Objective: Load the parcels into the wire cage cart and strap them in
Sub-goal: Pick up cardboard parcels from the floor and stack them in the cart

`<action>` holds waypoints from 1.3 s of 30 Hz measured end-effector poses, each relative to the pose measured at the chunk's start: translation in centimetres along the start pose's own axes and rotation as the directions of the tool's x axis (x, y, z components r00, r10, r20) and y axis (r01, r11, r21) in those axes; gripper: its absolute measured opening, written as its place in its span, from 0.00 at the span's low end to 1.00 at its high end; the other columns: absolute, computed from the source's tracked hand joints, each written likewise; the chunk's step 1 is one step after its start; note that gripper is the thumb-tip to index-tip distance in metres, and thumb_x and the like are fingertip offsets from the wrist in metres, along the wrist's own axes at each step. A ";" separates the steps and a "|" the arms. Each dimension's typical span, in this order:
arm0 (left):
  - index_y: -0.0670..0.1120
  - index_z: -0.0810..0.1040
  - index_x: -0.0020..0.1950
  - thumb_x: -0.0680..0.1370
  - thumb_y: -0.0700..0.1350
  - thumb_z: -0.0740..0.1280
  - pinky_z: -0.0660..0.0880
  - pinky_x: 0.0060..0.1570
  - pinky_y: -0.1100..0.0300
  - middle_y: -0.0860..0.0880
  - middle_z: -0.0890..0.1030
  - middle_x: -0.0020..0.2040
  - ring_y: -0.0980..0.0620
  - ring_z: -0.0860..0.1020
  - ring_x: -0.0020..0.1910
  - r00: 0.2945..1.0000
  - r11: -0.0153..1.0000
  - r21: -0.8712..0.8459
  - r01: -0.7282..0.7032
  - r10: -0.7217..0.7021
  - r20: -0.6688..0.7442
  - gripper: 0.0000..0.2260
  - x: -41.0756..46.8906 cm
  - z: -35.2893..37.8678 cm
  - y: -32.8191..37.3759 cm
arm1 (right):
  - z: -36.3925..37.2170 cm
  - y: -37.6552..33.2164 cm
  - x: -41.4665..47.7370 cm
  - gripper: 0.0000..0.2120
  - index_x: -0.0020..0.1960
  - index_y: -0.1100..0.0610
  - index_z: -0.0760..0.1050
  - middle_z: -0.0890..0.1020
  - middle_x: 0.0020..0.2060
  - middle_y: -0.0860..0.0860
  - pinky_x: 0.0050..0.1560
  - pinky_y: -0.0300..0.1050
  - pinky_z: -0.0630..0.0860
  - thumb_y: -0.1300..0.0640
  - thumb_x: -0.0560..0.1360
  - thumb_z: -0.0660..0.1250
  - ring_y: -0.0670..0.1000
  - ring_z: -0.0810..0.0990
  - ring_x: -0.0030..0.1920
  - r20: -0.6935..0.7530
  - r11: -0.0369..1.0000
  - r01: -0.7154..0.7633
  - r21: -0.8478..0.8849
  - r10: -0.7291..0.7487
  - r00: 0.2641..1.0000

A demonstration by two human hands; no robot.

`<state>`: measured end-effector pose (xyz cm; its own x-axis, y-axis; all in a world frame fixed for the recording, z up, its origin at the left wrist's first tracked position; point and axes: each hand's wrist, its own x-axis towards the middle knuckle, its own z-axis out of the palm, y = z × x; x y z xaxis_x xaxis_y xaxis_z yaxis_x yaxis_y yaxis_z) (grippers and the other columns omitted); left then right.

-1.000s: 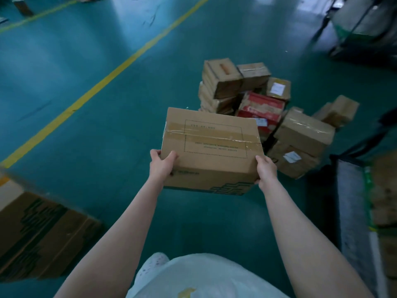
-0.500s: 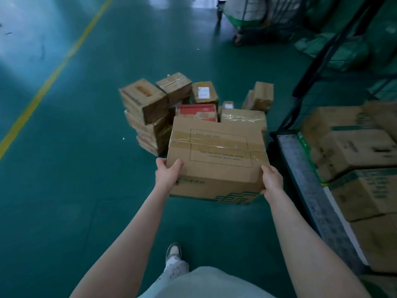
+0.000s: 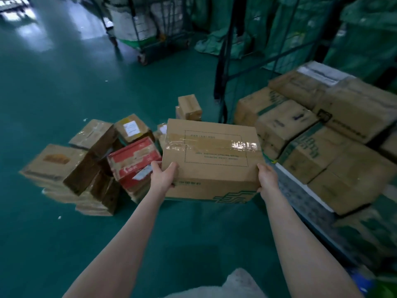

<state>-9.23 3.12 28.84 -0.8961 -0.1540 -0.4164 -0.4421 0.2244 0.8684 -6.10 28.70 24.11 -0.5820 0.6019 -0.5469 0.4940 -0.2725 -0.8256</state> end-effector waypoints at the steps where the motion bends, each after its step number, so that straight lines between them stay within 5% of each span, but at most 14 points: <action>1: 0.48 0.59 0.66 0.78 0.48 0.63 0.78 0.48 0.51 0.46 0.69 0.56 0.45 0.73 0.51 1.000 1.000 0.004 -0.010 0.010 0.022 0.21 0.6 1.2 0.6 | -0.6 -0.5 0.9 0.20 0.71 0.53 0.66 0.72 0.66 0.53 0.67 0.57 0.68 0.51 0.81 0.56 0.57 0.71 0.64 -0.013 1.000 0.002 0.010 -0.002 1.000; 9: 0.45 0.59 0.67 0.78 0.49 0.63 0.76 0.43 0.52 0.45 0.69 0.60 0.42 0.74 0.56 0.992 1.000 0.014 -0.014 0.012 0.128 0.22 5.2 13.8 5.4 | -7.3 -5.5 10.3 0.18 0.68 0.52 0.69 0.75 0.63 0.53 0.65 0.57 0.70 0.50 0.81 0.57 0.57 0.73 0.62 -0.094 0.998 0.019 0.060 -0.013 0.996; 16: 0.47 0.59 0.68 0.78 0.49 0.63 0.76 0.50 0.50 0.47 0.68 0.59 0.43 0.72 0.57 0.979 1.000 -0.010 0.023 -0.020 0.203 0.22 8.7 23.6 10.7 | -12.0 -10.5 18.7 0.18 0.69 0.54 0.69 0.74 0.65 0.54 0.67 0.57 0.69 0.53 0.80 0.57 0.58 0.72 0.64 -0.172 0.997 0.046 0.067 -0.034 0.984; 33: 0.45 0.60 0.67 0.78 0.48 0.62 0.76 0.51 0.49 0.48 0.68 0.56 0.46 0.72 0.52 0.920 0.985 0.119 -0.127 0.072 0.386 0.21 27.4 35.0 25.9 | -6.9 -22.4 35.2 0.17 0.67 0.51 0.71 0.77 0.60 0.53 0.62 0.58 0.73 0.51 0.80 0.57 0.57 0.76 0.58 -0.345 0.980 0.017 0.197 0.053 0.937; 39: 0.46 0.60 0.61 0.80 0.49 0.61 0.75 0.51 0.50 0.55 0.70 0.45 0.52 0.72 0.46 0.886 0.972 0.121 -0.199 0.126 0.446 0.15 31.7 38.8 30.2 | -6.5 -26.4 38.8 0.20 0.70 0.52 0.68 0.74 0.65 0.52 0.65 0.56 0.70 0.50 0.80 0.57 0.58 0.73 0.63 -0.437 0.994 0.006 0.107 0.042 0.899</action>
<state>-52.56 42.35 31.41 -0.8677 0.3207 -0.3797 -0.2565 0.3654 0.8948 -37.53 64.13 25.62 -0.2206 0.8573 -0.4652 0.4188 -0.3475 -0.8389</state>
